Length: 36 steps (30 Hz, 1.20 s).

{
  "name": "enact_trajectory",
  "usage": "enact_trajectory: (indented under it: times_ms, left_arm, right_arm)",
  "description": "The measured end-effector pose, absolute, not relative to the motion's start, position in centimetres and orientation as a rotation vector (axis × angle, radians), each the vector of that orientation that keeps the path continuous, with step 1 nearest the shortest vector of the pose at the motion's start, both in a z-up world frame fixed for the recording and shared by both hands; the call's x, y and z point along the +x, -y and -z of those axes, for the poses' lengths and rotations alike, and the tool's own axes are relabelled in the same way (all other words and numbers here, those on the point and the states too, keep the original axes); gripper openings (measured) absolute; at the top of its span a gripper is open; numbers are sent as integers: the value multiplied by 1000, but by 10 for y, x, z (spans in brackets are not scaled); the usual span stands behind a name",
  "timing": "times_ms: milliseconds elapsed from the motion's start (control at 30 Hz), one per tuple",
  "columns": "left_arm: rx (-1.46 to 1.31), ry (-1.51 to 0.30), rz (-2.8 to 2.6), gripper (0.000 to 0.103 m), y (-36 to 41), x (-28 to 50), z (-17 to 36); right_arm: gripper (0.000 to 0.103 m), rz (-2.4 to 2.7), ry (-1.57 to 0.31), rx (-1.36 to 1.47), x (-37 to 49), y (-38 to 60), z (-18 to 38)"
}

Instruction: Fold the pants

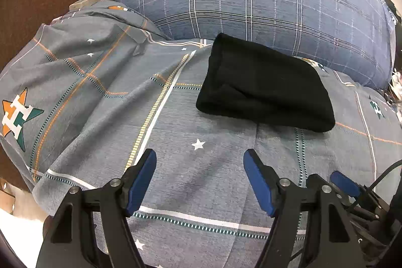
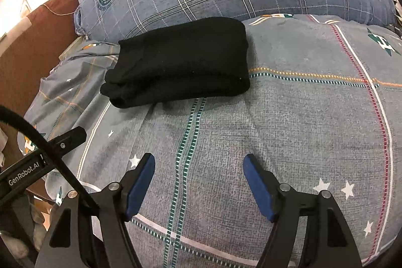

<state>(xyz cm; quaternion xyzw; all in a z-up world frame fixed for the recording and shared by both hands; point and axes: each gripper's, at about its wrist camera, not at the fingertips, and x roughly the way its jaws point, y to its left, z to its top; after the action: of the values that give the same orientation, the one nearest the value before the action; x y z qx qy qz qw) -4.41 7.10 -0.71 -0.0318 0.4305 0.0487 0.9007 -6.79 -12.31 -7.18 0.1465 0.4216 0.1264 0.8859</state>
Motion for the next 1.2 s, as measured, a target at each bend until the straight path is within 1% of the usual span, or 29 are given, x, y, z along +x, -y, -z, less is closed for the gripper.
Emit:
enact_trajectory:
  times_ms: [300, 633, 767, 967, 1100, 1200]
  left_arm:
    - [-61, -911, -92, 71, -68, -44, 10]
    - [-67, -937, -90, 71, -67, -43, 15]
    - [-105, -973, -56, 71, -76, -34, 14]
    - [-318, -977, 56, 73, -110, 10, -5]
    - [-390, -1036, 165, 73, -107, 62, 0]
    - [-410, -1068, 209, 73, -105, 100, 15]
  right_arm:
    - [78, -266, -864, 264, -70, 118, 68]
    - [79, -277, -882, 270, -68, 118, 71]
    - [79, -271, -878, 288, -68, 123, 71]
    - [80, -234, -812, 327, -54, 155, 47]
    - [80, -262, -789, 431, -17, 178, 34]
    - [80, -278, -805, 465, 19, 184, 33]
